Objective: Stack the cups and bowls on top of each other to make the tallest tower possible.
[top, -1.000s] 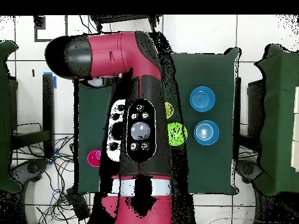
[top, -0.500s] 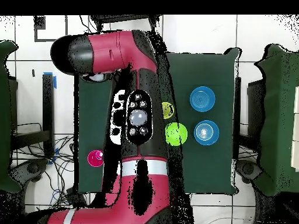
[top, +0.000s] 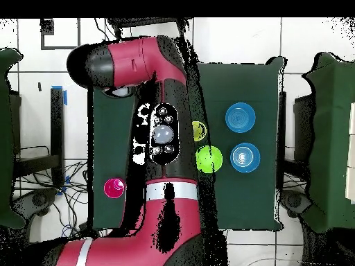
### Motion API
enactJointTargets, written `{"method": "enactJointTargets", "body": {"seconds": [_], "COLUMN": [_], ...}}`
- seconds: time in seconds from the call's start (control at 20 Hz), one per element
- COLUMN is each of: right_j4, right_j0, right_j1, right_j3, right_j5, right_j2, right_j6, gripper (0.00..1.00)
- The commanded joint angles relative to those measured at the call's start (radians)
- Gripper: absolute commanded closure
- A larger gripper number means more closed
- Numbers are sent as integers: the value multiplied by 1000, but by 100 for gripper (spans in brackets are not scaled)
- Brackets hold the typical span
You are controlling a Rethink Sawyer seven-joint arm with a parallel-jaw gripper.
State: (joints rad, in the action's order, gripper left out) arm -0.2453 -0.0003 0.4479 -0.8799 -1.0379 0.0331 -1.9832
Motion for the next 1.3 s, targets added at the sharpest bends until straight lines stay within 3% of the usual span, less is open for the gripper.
{"method": "enactJointTargets", "body": {"seconds": [0.05, 0.5, 0.9, 1.3], "right_j4": [-78, -49, -76, -72], "right_j0": [-25, -41, -59, -76], "right_j1": [-11, 4, 27, 41], "right_j3": [22, -78, -161, -208], "right_j5": [38, 105, 184, 169], "right_j2": [85, 107, 102, 113], "right_j6": [247, 209, 245, 256], "gripper": [100, 100, 100, 100]}}
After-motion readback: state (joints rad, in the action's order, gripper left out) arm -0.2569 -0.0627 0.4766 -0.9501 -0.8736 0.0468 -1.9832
